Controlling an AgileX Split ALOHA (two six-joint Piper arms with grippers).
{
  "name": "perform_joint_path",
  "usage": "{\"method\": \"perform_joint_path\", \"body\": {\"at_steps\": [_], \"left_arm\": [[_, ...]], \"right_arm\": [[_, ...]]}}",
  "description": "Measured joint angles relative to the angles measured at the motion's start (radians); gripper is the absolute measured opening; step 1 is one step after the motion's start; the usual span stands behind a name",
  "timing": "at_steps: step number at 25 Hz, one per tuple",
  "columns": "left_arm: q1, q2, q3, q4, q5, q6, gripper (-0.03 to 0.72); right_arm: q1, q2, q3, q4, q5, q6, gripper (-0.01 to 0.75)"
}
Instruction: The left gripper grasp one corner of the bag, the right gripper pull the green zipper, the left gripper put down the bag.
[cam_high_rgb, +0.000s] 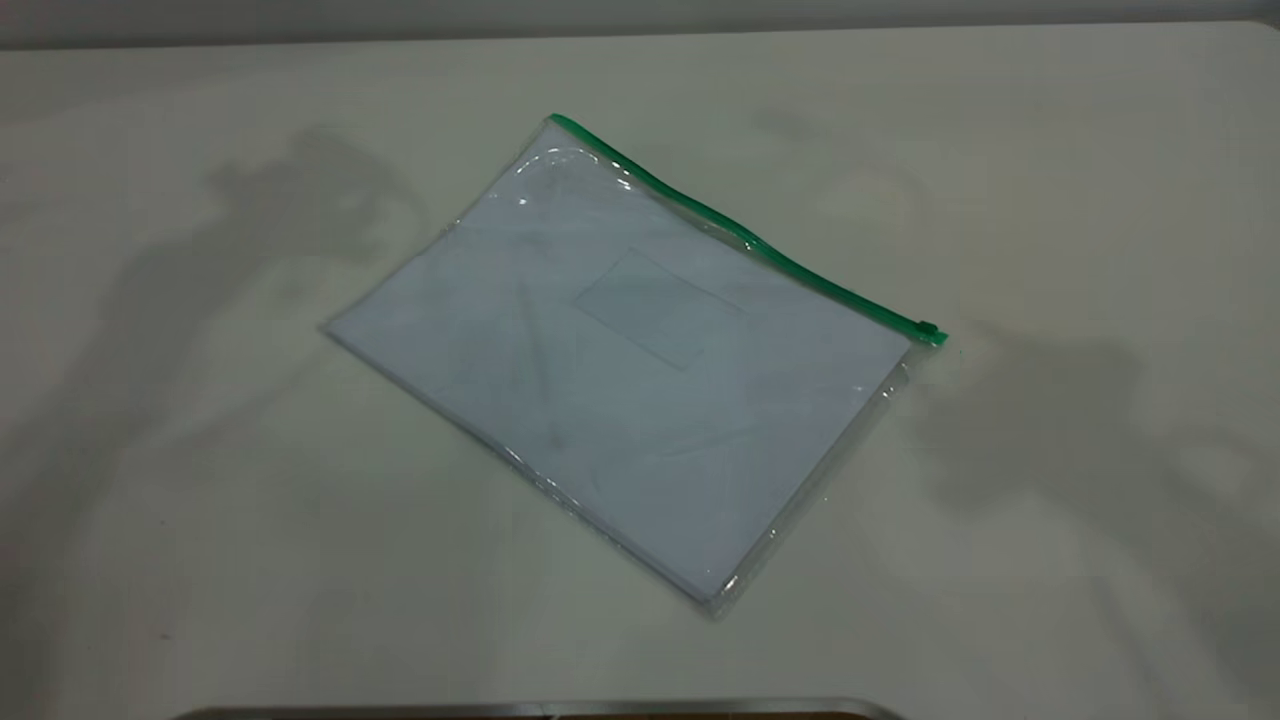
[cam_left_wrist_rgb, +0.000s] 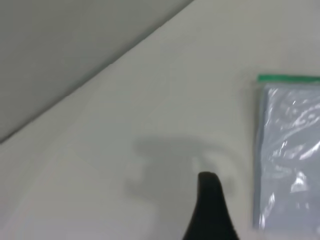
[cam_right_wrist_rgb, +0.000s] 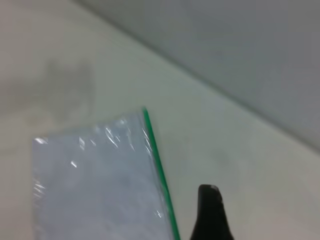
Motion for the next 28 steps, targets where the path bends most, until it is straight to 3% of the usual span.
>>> {"method": "perform_joint_path", "body": {"at_steps": [9, 14, 19, 23, 28], "left_arm": [[0.000, -0.164, 0.000, 0.231, 0.227, -0.252, 0.580], [0.000, -0.196, 0.001, 0.299, 0.227, -0.351, 0.580], [0.000, -0.266, 0.023, 0.275, 0.227, -0.453, 0.579], [0.000, -0.391, 0.145, 0.210, 0.227, -0.432, 0.578], [0.000, -0.609, 0.393, 0.190, 0.227, -0.422, 0.578]], "right_arm": [[0.000, -0.398, 0.002, -0.031, 0.258, 0.140, 0.576], [0.000, -0.530, 0.004, -0.078, 0.392, 0.214, 0.576], [0.000, -0.671, 0.006, -0.101, 0.531, 0.245, 0.576], [0.000, -0.793, 0.055, -0.134, 0.603, 0.286, 0.576], [0.000, -0.961, 0.229, -0.189, 0.620, 0.333, 0.576]]}}
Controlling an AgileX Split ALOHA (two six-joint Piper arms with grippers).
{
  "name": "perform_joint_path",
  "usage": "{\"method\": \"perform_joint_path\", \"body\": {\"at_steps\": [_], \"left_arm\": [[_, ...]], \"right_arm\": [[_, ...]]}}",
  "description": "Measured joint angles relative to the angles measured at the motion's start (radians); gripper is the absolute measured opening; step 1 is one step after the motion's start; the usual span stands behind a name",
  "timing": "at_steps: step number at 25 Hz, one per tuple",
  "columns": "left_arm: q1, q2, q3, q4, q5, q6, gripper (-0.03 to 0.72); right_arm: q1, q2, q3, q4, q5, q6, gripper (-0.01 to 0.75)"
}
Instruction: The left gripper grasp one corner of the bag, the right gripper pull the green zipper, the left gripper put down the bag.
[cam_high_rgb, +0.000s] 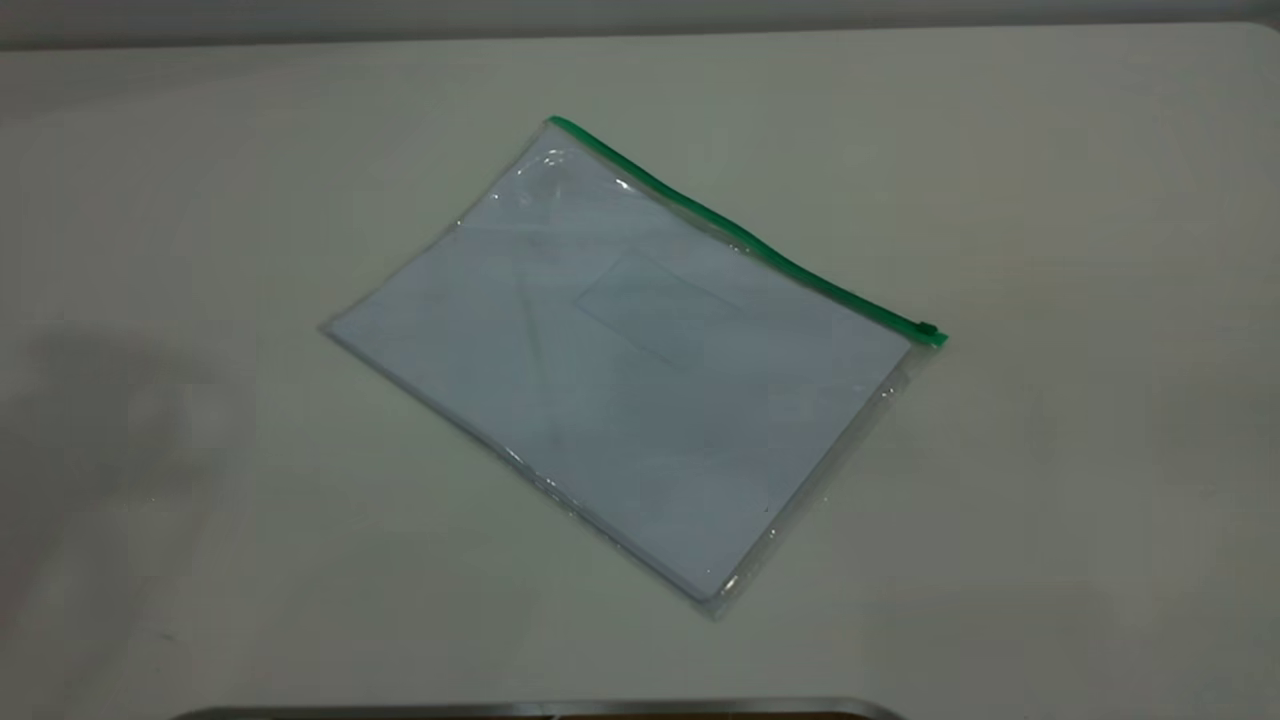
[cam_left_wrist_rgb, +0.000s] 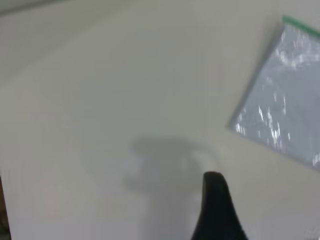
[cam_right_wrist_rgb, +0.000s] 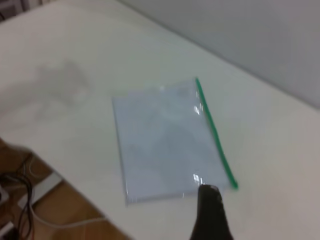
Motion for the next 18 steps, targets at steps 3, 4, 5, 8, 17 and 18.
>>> {"method": "perform_joint_path", "body": {"at_steps": [3, 4, 5, 8, 17, 18], "left_arm": [[0.000, -0.145, 0.163, 0.000, 0.000, 0.000, 0.578], [0.000, -0.185, 0.218, 0.000, 0.000, 0.000, 0.578], [0.000, -0.232, 0.270, 0.000, 0.000, 0.000, 0.578], [0.000, -0.365, 0.402, -0.006, 0.000, 0.001, 0.578], [-0.001, -0.720, 0.656, -0.047, 0.000, 0.000, 0.578], [-0.001, -0.749, 0.674, -0.056, 0.000, 0.000, 0.578]], "right_arm": [[0.000, -0.100, 0.118, -0.063, 0.000, 0.053, 0.576], [0.000, -0.133, 0.147, -0.092, 0.000, 0.078, 0.576], [0.000, -0.164, 0.179, -0.121, -0.001, 0.097, 0.576], [0.000, -0.236, 0.252, -0.186, -0.002, 0.129, 0.576], [0.000, -0.252, 0.336, -0.203, -0.020, 0.147, 0.576], [0.000, -0.252, 0.338, -0.200, -0.022, 0.150, 0.575]]}}
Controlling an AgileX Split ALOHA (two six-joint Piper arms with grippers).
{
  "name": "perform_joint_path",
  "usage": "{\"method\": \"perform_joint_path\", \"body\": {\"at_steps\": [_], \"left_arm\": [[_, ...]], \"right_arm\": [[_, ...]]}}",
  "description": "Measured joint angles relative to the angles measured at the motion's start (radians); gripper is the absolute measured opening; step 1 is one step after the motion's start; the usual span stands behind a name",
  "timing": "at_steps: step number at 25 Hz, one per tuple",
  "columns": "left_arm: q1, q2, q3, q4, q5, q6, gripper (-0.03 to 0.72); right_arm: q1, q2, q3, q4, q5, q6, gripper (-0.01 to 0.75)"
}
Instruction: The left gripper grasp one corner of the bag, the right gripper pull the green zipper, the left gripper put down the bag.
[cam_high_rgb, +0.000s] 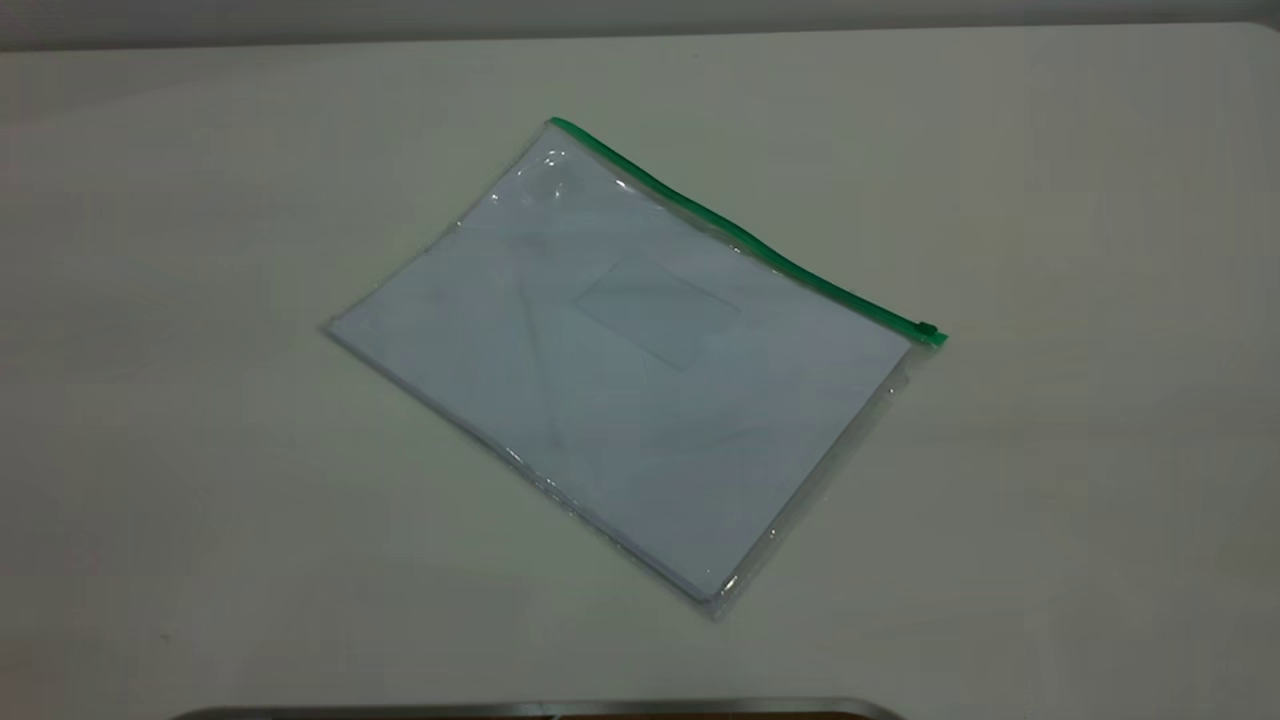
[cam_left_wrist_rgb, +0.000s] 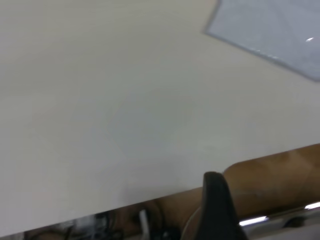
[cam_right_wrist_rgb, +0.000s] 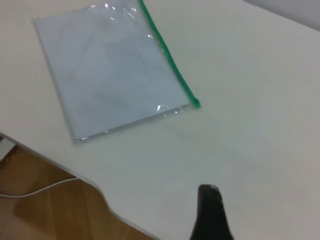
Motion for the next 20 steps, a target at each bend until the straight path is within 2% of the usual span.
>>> {"method": "perform_joint_path", "body": {"at_steps": [10, 20], "left_arm": [[0.000, -0.253, 0.195, -0.088, 0.000, 0.053, 0.578], [0.000, -0.302, 0.337, -0.085, -0.034, 0.085, 0.578]], "right_arm": [[0.000, 0.000, 0.000, 0.002, -0.009, 0.004, 0.575], [0.000, 0.000, 0.000, 0.002, -0.009, 0.004, 0.575]]}}
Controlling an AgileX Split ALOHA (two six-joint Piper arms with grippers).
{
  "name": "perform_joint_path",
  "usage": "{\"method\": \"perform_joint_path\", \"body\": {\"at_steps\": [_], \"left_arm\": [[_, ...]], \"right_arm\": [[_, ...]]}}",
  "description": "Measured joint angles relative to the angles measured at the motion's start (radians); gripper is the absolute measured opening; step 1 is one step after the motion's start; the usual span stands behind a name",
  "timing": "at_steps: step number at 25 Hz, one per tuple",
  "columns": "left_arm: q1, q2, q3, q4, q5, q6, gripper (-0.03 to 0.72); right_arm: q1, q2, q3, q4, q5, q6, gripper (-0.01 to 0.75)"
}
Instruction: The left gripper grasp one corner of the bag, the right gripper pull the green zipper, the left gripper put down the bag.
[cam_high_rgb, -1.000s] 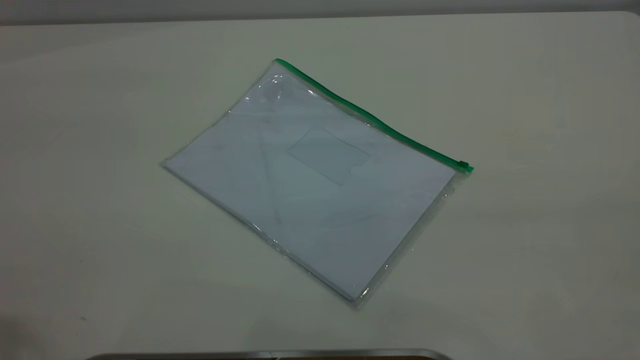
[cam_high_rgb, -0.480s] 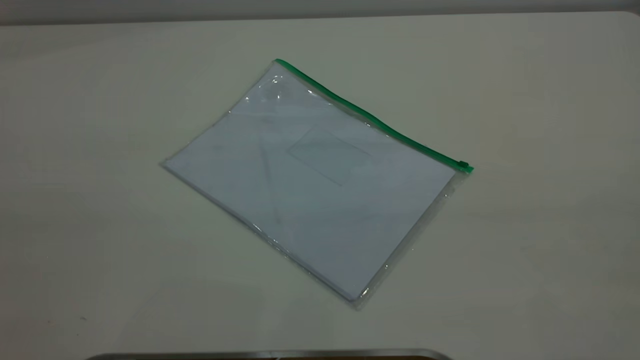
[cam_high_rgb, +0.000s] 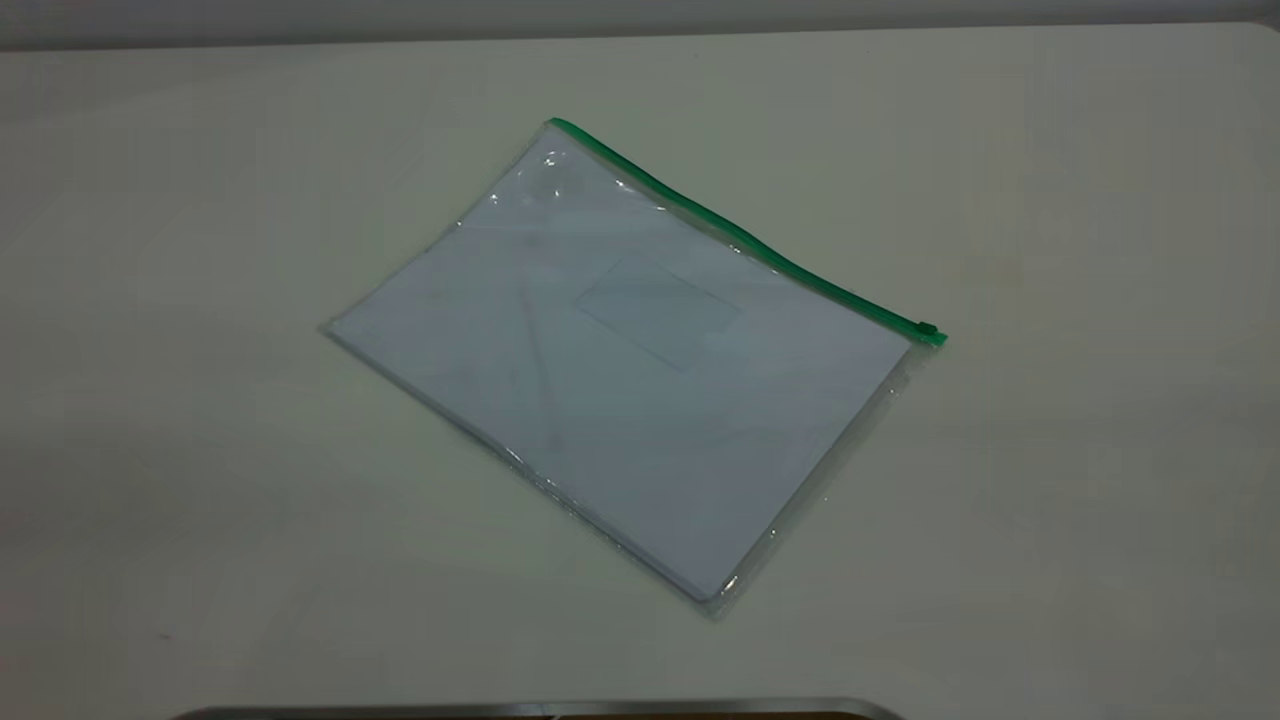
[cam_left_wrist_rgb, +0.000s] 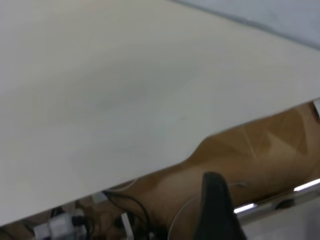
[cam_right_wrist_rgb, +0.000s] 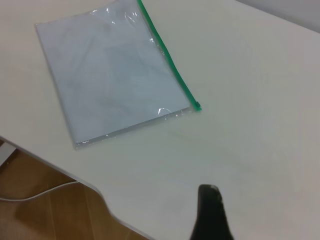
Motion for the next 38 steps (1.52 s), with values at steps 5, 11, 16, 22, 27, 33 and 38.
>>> {"method": "perform_joint_path", "body": {"at_steps": [5, 11, 16, 22, 27, 33, 38], "left_arm": [[0.000, 0.000, 0.007, 0.008, 0.000, 0.000, 0.578], [0.000, 0.000, 0.008, 0.009, 0.000, 0.000, 0.578], [0.012, -0.016, 0.010, 0.014, -0.002, 0.010, 0.578], [0.113, -0.140, 0.010, 0.018, -0.003, -0.015, 0.578], [0.123, -0.241, 0.010, 0.021, -0.001, -0.029, 0.578], [0.124, -0.289, 0.010, 0.034, 0.004, -0.048, 0.578], [0.124, -0.289, 0.010, 0.034, 0.004, -0.050, 0.578]], "right_arm": [[0.000, 0.000, 0.000, 0.000, 0.000, 0.000, 0.575], [0.000, 0.000, 0.000, 0.000, 0.000, 0.000, 0.574], [0.000, 0.000, 0.000, 0.000, 0.000, 0.000, 0.574], [0.000, 0.000, 0.000, 0.000, 0.000, 0.000, 0.574], [0.000, 0.000, 0.000, 0.000, 0.000, 0.000, 0.574], [0.000, 0.000, 0.000, 0.000, 0.000, 0.000, 0.574], [0.000, 0.000, 0.000, 0.000, -0.001, 0.000, 0.574]]}}
